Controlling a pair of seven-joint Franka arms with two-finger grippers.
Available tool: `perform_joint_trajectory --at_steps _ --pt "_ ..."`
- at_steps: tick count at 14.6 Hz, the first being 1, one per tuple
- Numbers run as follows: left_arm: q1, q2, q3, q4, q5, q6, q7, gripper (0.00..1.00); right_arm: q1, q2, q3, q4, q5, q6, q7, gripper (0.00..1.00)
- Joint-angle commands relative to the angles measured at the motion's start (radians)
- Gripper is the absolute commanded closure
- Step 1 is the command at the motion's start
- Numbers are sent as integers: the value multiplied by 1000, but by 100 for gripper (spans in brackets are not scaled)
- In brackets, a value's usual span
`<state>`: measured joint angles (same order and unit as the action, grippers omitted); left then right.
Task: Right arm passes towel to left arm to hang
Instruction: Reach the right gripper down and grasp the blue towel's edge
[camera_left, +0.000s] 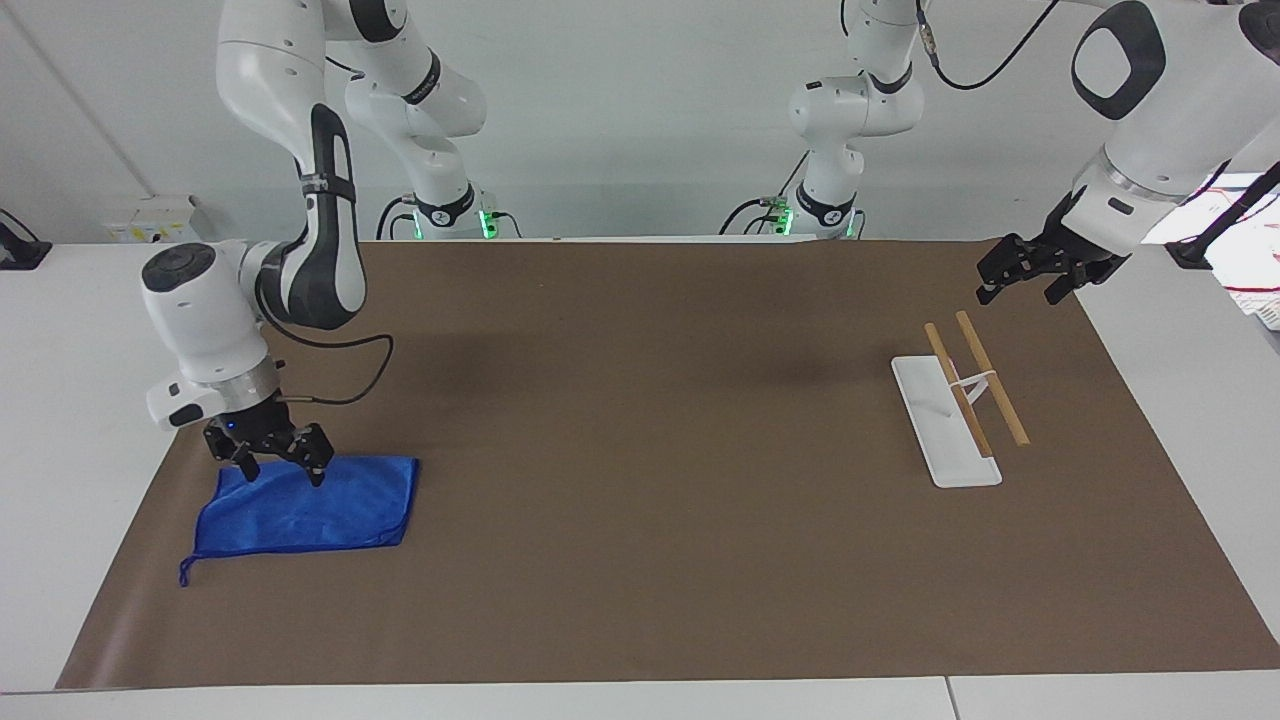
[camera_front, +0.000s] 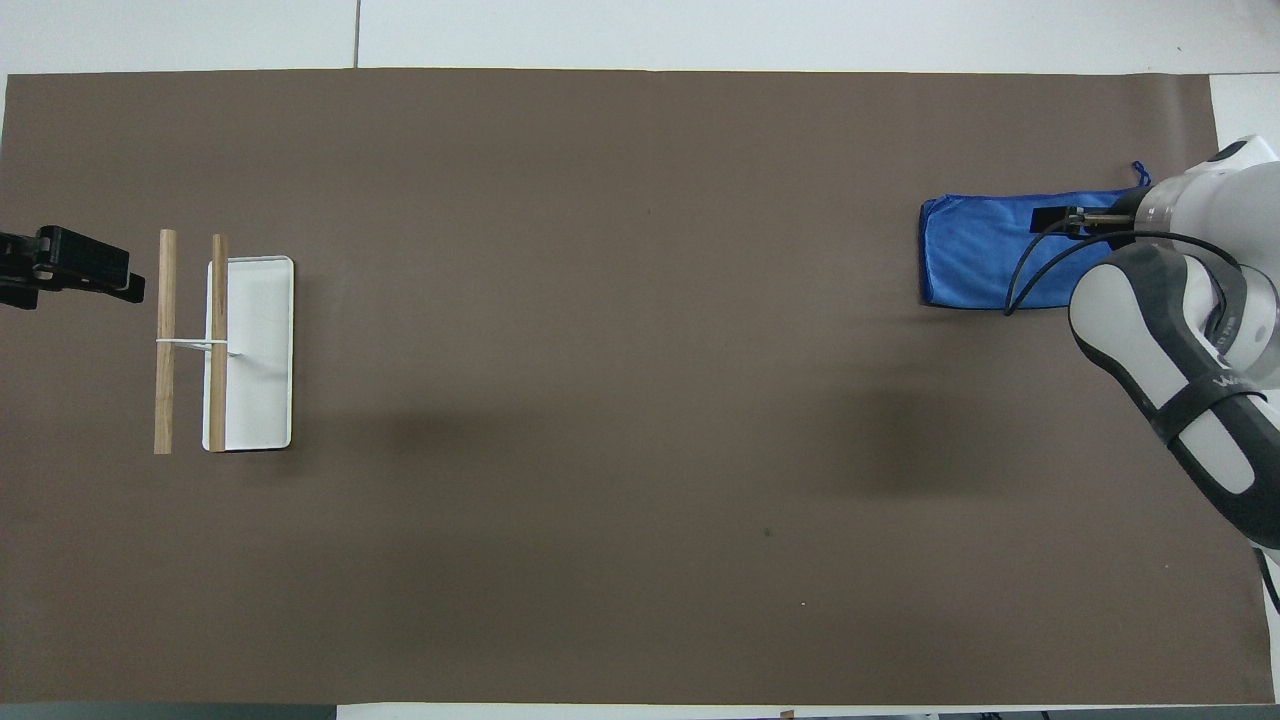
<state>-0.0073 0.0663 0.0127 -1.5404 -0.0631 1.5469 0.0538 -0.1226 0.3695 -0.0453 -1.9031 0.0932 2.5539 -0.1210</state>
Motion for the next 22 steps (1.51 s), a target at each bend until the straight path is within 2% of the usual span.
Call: perform_joint_trajectory --at_steps 1,4,7,9,10,11,12,19,22 --pt "7 -16 -3 -12 17 -8 9 0 -18 78 10 53 42 42 -63 0" --pt "7 -16 -3 -12 17 -8 9 0 -25 89 10 27 43 37 -74 0" --pt "7 -16 -3 -12 17 -8 9 0 -44 80 9 -11 43 43 -182 0" --pt "7 -16 -3 -12 17 -8 9 0 -49 80 9 -20 43 45 -192 0" --pt "7 -16 -3 -12 17 -8 9 0 -46 78 9 -24 43 43 -193 7" --pt "7 -16 -3 -12 17 -8 9 0 -46 77 9 -25 40 37 -195 57" --pt "7 -16 -3 -12 17 -8 9 0 -40 75 9 -25 40 32 -193 100" --pt "7 -16 -3 -12 17 -8 9 0 -19 74 5 10 23 -32 -186 100" --pt "7 -16 -3 -12 17 -8 9 0 6 36 4 59 -35 -154 -163 100"
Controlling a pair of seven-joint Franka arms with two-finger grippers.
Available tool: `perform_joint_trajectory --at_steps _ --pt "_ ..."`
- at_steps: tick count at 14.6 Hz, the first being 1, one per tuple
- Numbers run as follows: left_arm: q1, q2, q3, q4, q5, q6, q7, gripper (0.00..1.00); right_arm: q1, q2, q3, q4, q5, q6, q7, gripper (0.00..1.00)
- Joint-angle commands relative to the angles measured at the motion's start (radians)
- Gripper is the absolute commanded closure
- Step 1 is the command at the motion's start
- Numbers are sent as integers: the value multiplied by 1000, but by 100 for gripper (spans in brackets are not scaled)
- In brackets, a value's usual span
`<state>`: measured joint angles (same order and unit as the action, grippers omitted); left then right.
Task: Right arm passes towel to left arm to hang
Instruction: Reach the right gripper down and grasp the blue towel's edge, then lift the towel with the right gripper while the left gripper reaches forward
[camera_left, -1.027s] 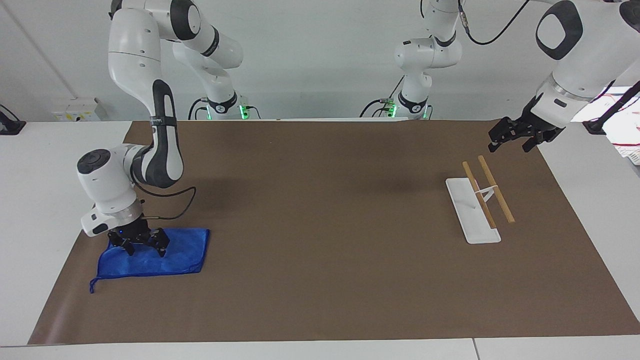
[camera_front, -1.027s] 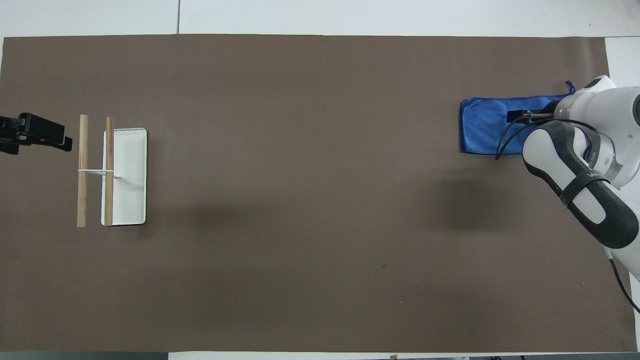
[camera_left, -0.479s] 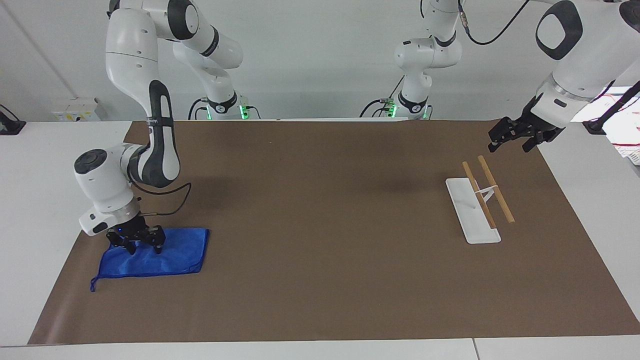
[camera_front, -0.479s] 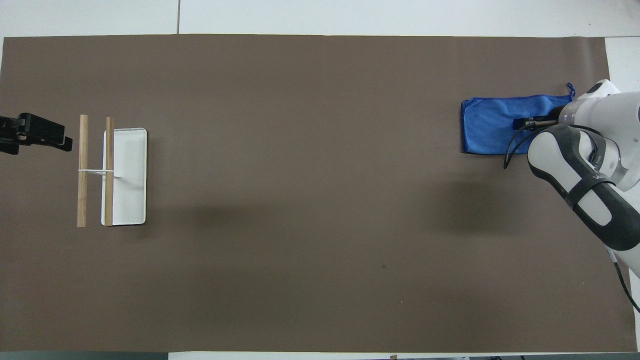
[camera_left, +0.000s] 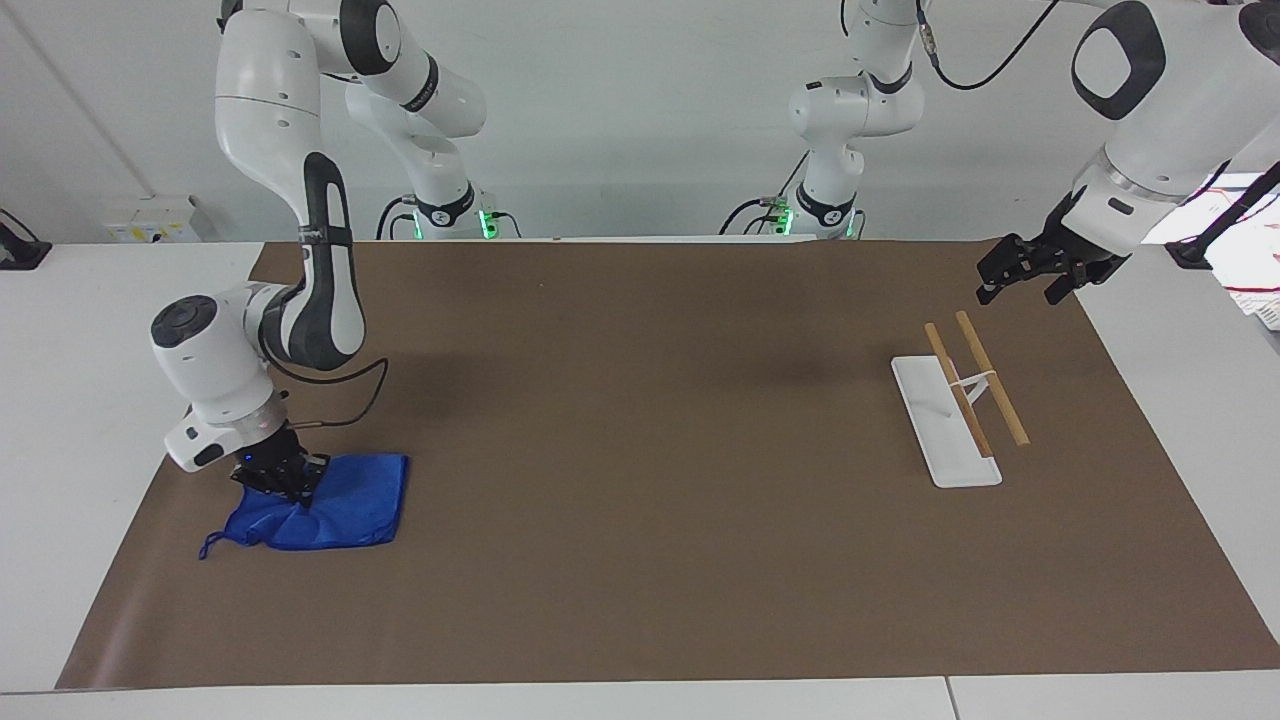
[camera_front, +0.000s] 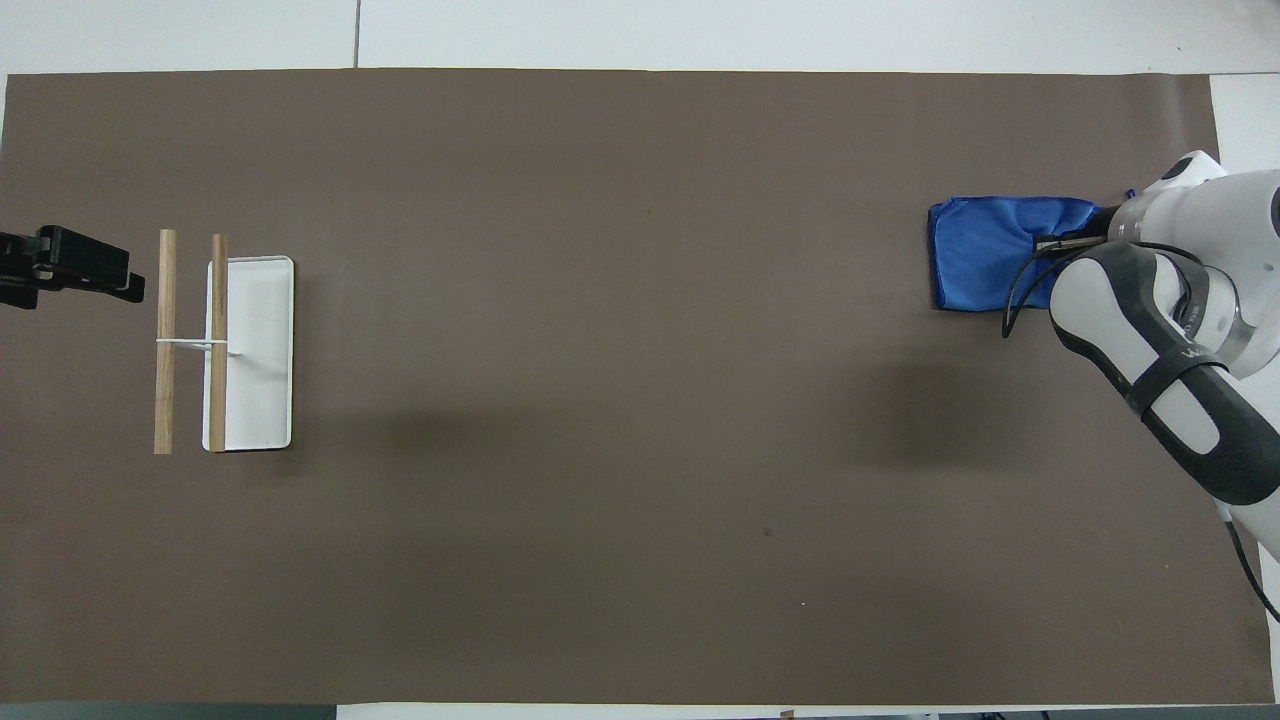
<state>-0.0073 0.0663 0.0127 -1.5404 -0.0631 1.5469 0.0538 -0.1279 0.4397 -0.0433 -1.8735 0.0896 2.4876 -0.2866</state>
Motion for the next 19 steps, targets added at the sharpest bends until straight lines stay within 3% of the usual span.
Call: perform_joint_trajectory --at_steps 1,7,10,13,15,19 --pt "7 -16 -3 -12 17 -8 9 0 19 -51 2 52 -54 -146 27 100" --pt "7 -16 -3 -12 17 -8 9 0 88 -226 20 146 -64 -525 171 100" --pt "3 -16 -3 -12 17 -8 6 0 99 -266 66 209 138 -664 314 100" --pt "-5 -17 -3 -13 17 -25 6 0 122 -288 98 214 312 -653 447 100" --pt "-7 -22 -7 -17 17 -41 3 0 122 -294 143 220 506 -648 538 100" --pt "-7 -33 -11 -58 17 28 1 0 212 -294 158 214 749 -500 650 100"
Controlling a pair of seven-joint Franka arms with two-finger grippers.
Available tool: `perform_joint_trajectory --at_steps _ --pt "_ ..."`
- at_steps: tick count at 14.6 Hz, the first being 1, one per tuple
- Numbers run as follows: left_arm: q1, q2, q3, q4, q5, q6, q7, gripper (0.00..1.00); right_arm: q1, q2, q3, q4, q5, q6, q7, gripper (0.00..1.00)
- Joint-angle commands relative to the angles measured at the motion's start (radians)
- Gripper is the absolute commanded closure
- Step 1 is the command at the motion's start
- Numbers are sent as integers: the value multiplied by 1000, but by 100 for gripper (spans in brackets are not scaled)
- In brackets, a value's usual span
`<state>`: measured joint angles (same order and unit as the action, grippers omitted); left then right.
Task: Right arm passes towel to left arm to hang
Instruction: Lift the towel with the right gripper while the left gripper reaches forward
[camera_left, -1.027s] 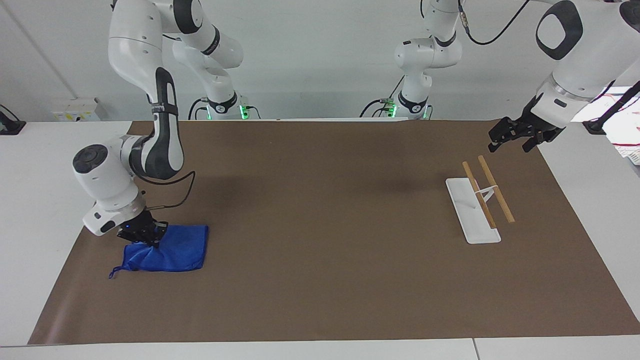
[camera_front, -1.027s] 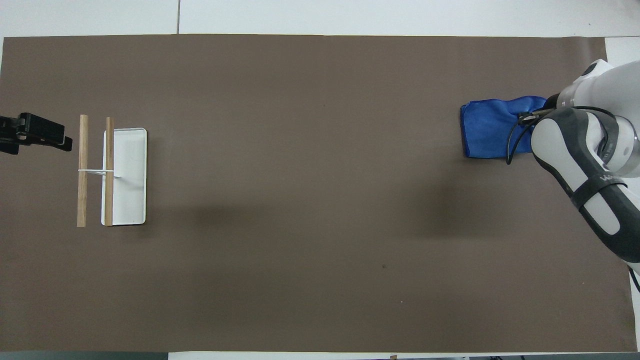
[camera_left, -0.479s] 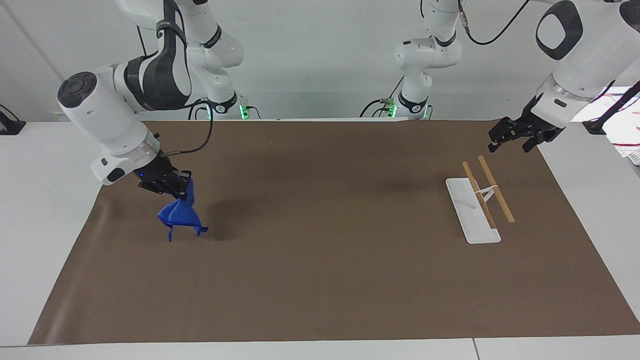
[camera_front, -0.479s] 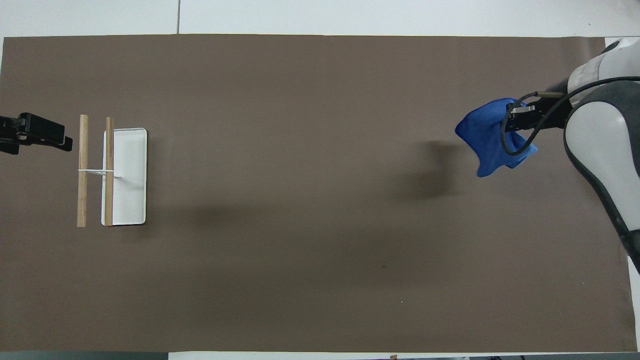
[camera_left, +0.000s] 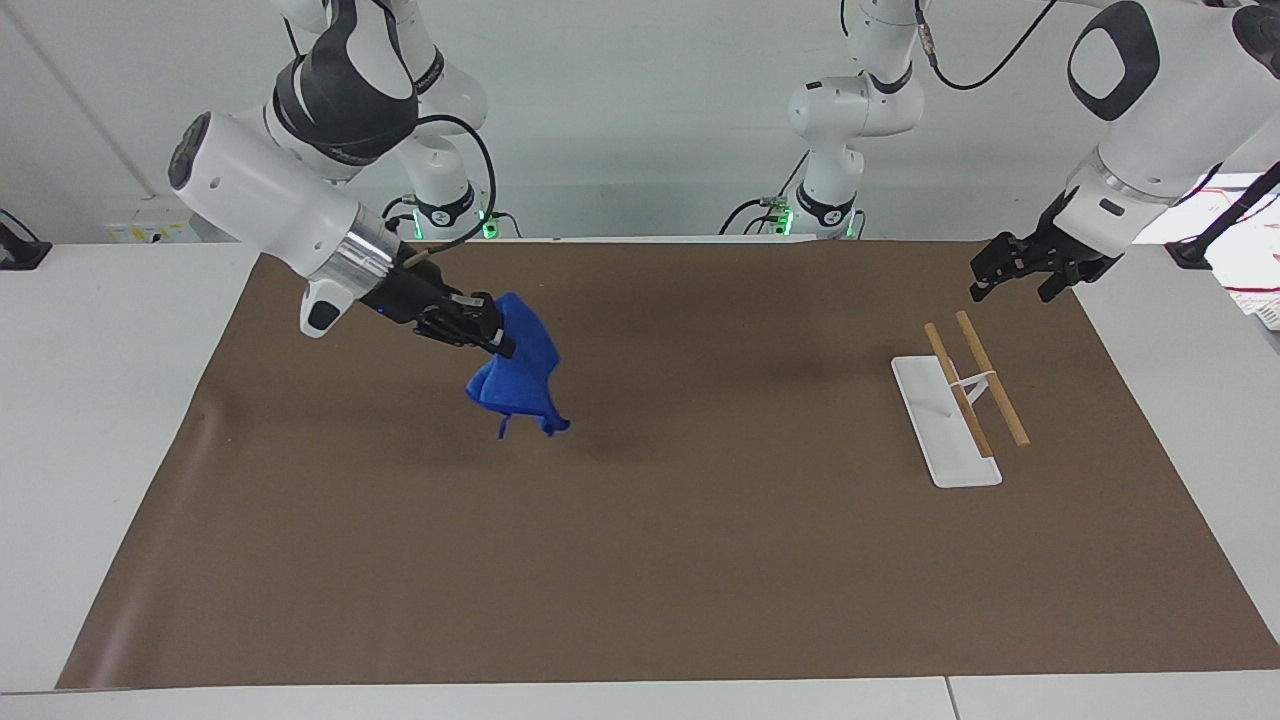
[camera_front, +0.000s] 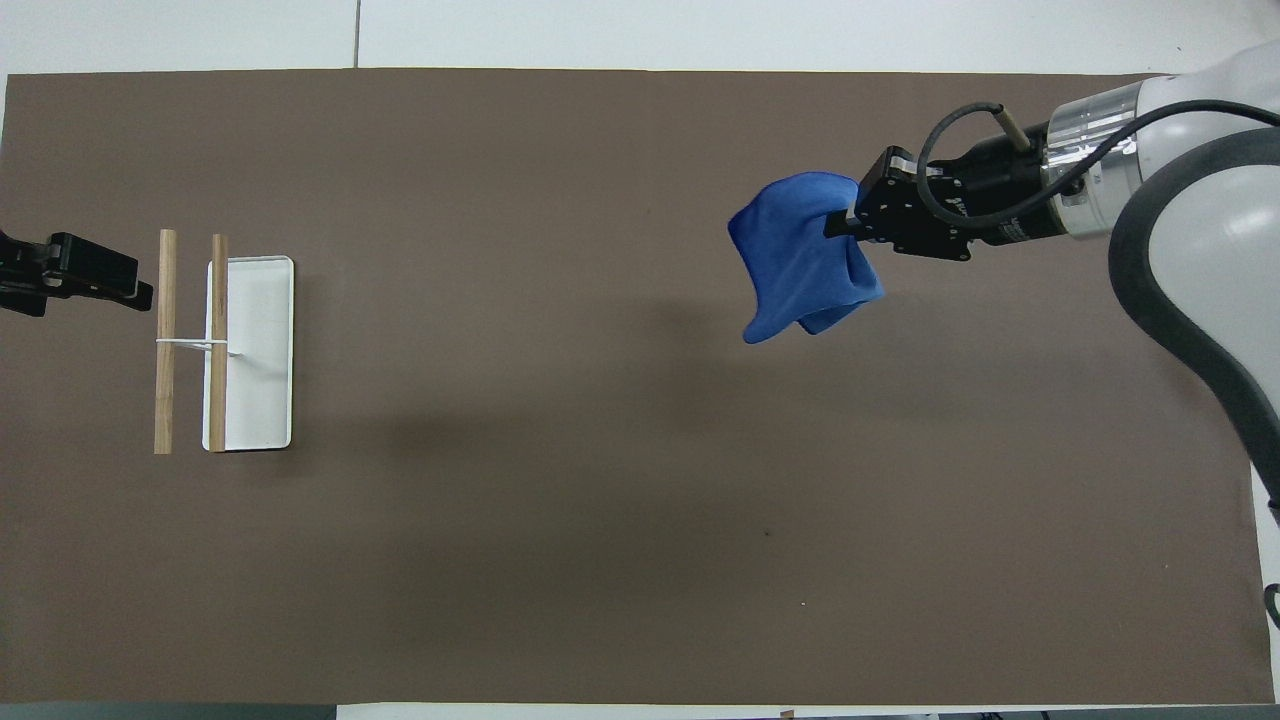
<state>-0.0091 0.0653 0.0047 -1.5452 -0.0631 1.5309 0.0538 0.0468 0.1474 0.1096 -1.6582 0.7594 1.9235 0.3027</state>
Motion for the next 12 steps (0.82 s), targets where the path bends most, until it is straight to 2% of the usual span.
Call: perform_joint_trajectory --at_steps 1,5,7,9,12 --pt "-6 -33 -6 -56 17 58 -17 0 69 -2 5 -6 131 115 70 100" --pt "-31 -44 -9 -93 -15 113 -107 0 181 1 5 -9 355 274 87 100" --pt "-40 -70 -9 -157 -113 161 -193 0 229 1 5 -11 444 322 79 100" --pt "-42 -79 -9 -205 -213 208 -313 0 266 1 5 -11 478 359 75 100" --pt "-40 -84 -9 -280 -419 285 -409 0 298 0 5 -12 599 400 36 100"
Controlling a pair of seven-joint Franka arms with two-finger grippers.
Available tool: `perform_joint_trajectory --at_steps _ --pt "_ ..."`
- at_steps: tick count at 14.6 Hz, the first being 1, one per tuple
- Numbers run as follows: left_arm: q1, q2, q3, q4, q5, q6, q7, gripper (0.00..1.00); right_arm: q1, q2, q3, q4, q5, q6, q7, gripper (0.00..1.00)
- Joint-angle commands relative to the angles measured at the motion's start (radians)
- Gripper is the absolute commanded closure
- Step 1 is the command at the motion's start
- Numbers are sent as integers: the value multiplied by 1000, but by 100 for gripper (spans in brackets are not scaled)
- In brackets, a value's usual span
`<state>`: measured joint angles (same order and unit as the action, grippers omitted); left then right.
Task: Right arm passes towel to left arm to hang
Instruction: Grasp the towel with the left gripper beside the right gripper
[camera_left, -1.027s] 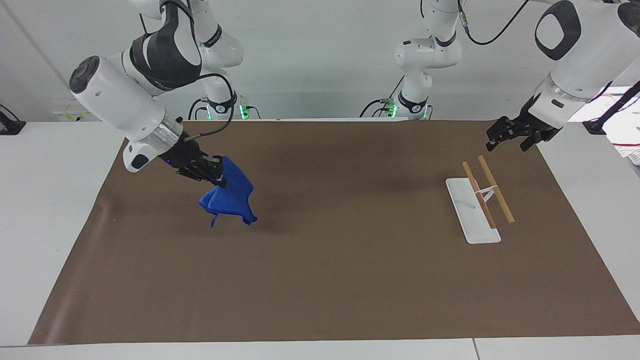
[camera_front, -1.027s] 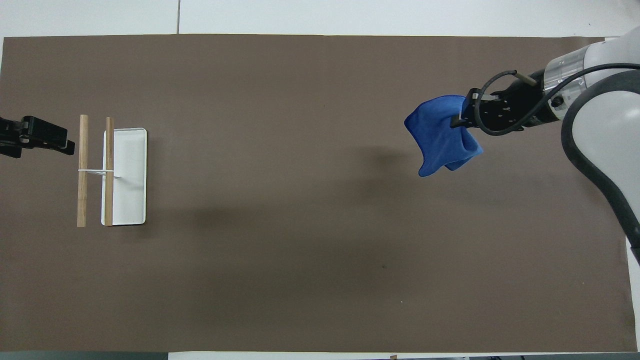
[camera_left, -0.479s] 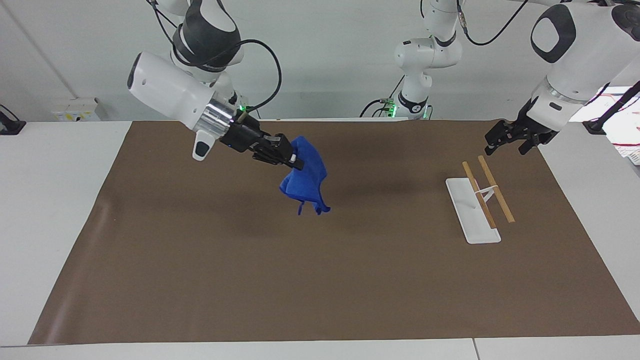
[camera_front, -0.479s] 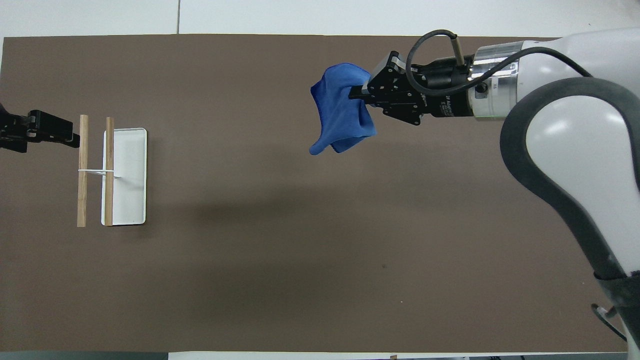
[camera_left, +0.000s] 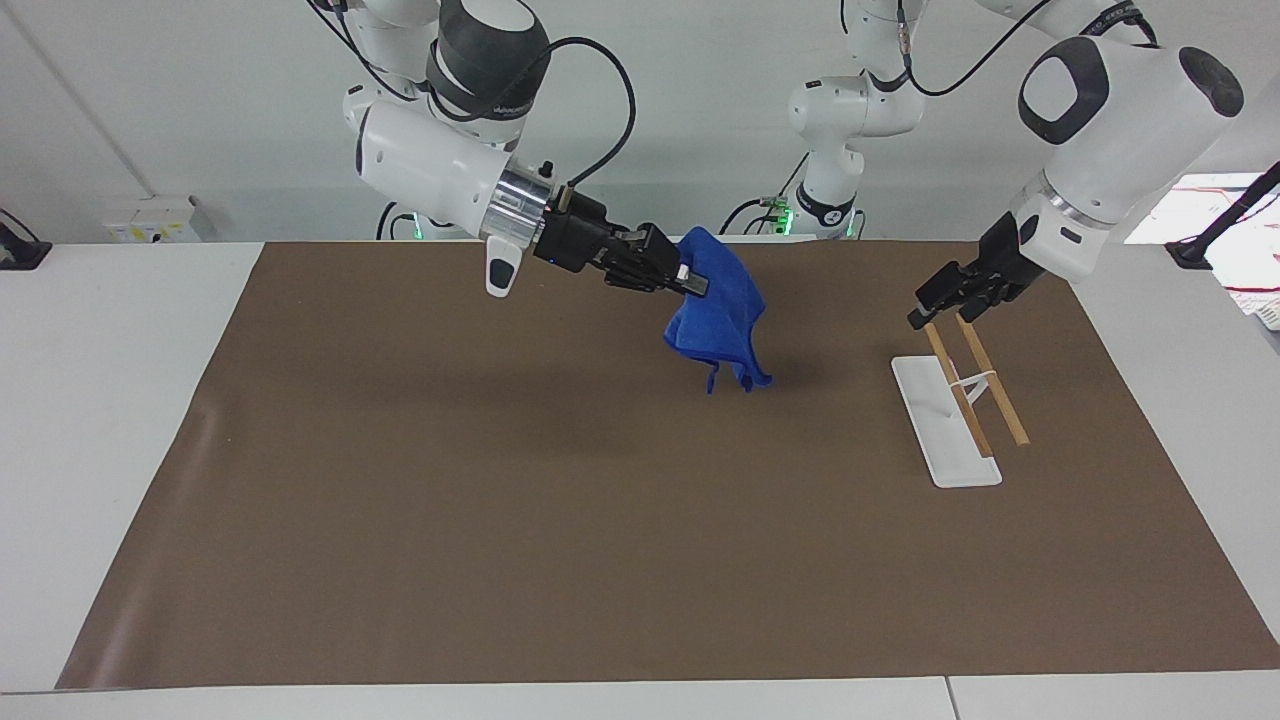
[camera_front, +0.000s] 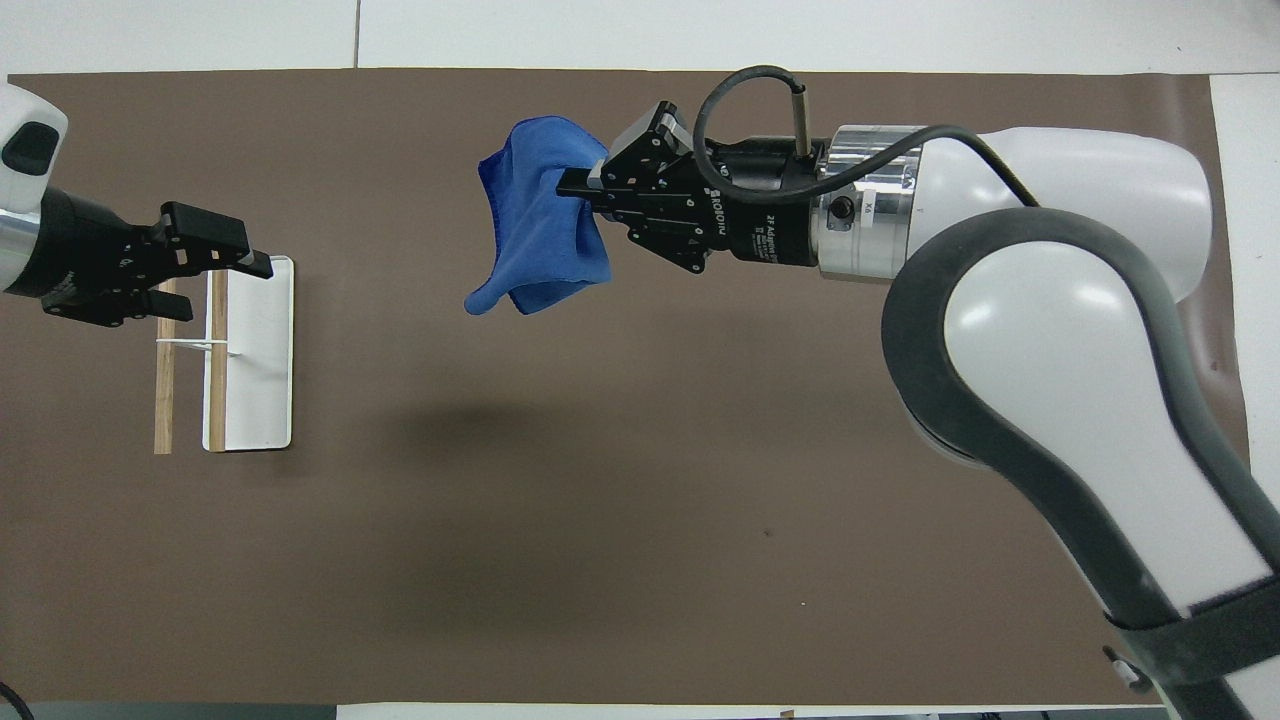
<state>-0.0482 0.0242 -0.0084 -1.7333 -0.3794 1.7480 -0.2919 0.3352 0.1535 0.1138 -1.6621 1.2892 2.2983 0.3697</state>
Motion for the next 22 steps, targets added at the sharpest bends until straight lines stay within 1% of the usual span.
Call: perform_joint_trajectory --at_steps 1,5,8,12,15,20,21,22 --pt "-2 -49 4 -119 -175 92 -85 0 17 -5 1 -8 88 35 -38 100" --pt "-13 -93 1 -247 -459 180 -102 0 36 -6 1 -8 113 41 -75 100" --pt "-45 -127 1 -305 -614 206 -115 0 36 -5 6 -10 114 42 -83 100" --pt "-111 -148 1 -334 -694 214 -238 0 36 -8 14 -24 148 61 -147 100" --pt "-143 -155 1 -334 -708 234 -386 0 50 0 15 -27 151 61 -155 100" --pt "-171 -164 1 -339 -739 307 -469 0 57 0 14 -33 191 64 -199 100" --pt "-170 -164 1 -339 -739 311 -469 7 57 0 14 -35 191 66 -201 100" --pt "-170 -165 2 -338 -737 311 -467 10 57 0 14 -36 191 66 -201 100"
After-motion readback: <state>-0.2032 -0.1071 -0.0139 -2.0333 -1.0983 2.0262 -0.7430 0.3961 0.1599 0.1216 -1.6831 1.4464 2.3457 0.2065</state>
